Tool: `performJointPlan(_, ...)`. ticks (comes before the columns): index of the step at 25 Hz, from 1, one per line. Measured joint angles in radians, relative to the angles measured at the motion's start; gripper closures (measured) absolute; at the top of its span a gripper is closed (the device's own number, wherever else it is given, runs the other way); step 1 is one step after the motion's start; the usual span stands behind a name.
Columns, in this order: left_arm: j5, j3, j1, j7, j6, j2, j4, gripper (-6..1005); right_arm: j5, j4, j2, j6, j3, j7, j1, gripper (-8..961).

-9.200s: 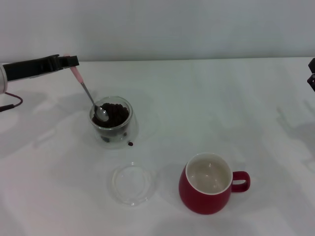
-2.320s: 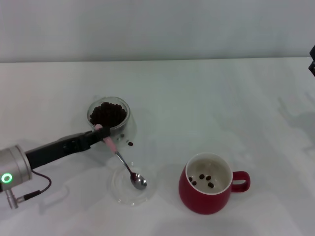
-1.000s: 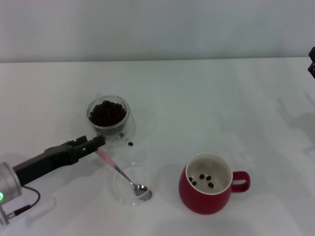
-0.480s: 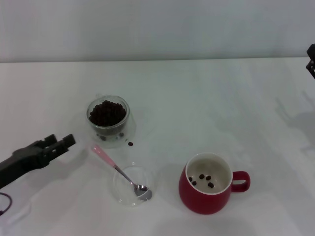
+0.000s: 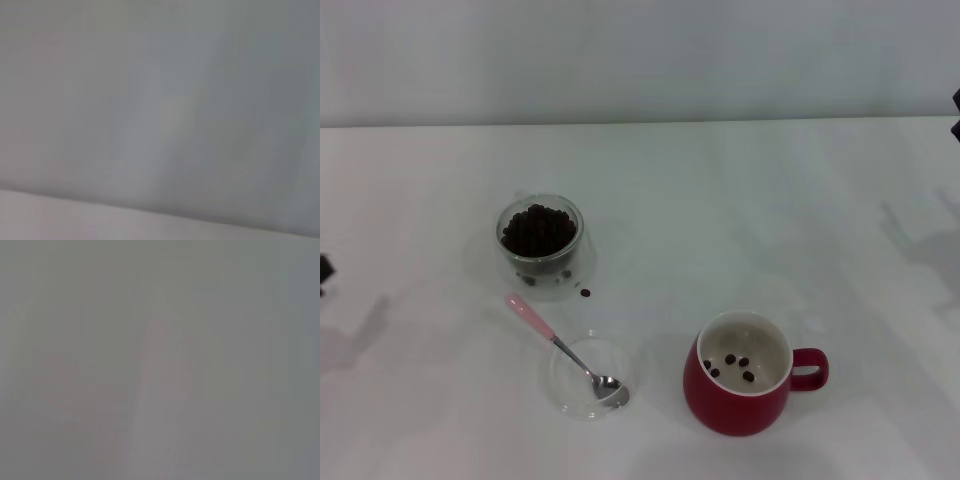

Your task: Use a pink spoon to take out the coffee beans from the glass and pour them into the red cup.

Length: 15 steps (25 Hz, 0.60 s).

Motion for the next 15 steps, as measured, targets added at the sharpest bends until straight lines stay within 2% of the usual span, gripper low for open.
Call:
performJointPlan(6,-0.02,-0.132,0.01,0.163,0.01,-0.002,-0.034,215,0.005,0.017,0.0,-0.031,0.007,0.015,-0.003,118)
performJointPlan(7,-0.024,-0.169,0.002,0.204,0.013,-0.001,-0.055,215,0.005,0.019,0.0,-0.036,0.007,0.016,-0.003,118)
performJointPlan(9,-0.025,-0.179,0.0,0.214,0.014,0.0,-0.061,215,0.004,0.026,0.0,-0.043,0.007,0.018,-0.004,118)
performJointPlan(10,-0.026,-0.226,-0.011,0.254,0.017,0.001,-0.082,215,0.005,0.031,0.0,-0.045,0.007,0.018,-0.004,118)
performJointPlan(11,-0.026,-0.226,-0.011,0.254,0.017,0.001,-0.082,215,0.005,0.034,0.0,-0.045,0.008,0.018,-0.004,118)
performJointPlan(13,-0.048,-0.286,-0.032,0.335,0.023,-0.003,-0.116,215,0.007,0.039,0.0,-0.046,0.009,0.018,-0.005,118)
performJointPlan(15,-0.083,-0.292,-0.038,0.377,0.024,-0.004,-0.136,214,0.008,0.039,0.0,-0.046,0.009,0.018,-0.005,118)
